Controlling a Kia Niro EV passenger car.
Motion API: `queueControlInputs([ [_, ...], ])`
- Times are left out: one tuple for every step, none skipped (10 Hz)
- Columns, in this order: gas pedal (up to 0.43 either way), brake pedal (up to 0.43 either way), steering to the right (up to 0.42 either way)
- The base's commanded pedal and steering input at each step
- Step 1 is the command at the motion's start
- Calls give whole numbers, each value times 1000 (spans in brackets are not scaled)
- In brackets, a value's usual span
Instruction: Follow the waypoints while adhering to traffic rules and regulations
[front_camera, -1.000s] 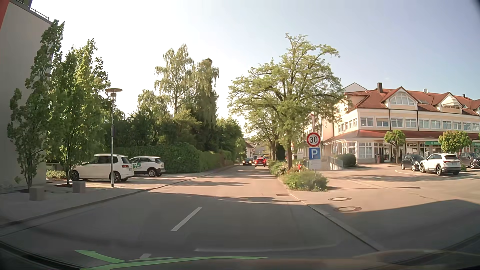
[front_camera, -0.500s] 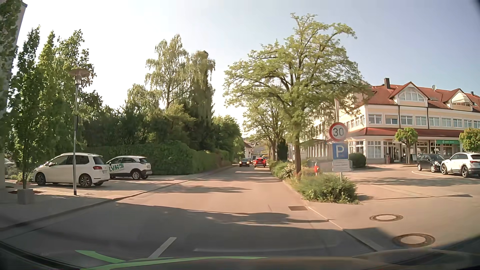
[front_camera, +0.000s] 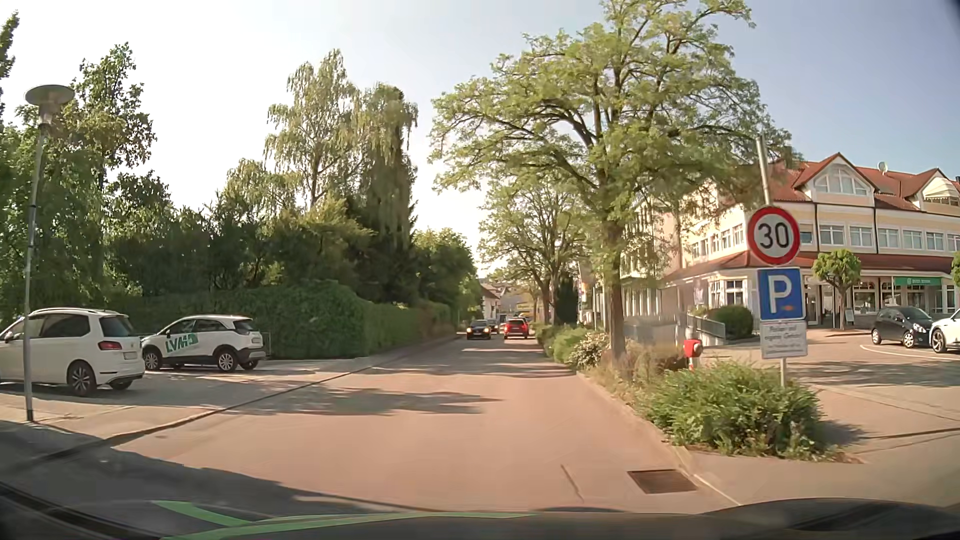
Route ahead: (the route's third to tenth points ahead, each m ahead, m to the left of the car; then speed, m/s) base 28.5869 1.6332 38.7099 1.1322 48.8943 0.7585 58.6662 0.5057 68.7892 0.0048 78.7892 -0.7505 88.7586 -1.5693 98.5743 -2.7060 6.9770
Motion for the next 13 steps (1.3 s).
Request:
queueControlInputs([
  [39,0,16],
  [39,0,16],
  [39,0,16],
  [39,0,16],
  [39,0,16],
  [39,0,17],
  [39,0,16],
  [39,0,16],
  [39,0,16],
  [39,0,16],
  [39,0,16],
  [39,0,16],
  [39,0,15],
])
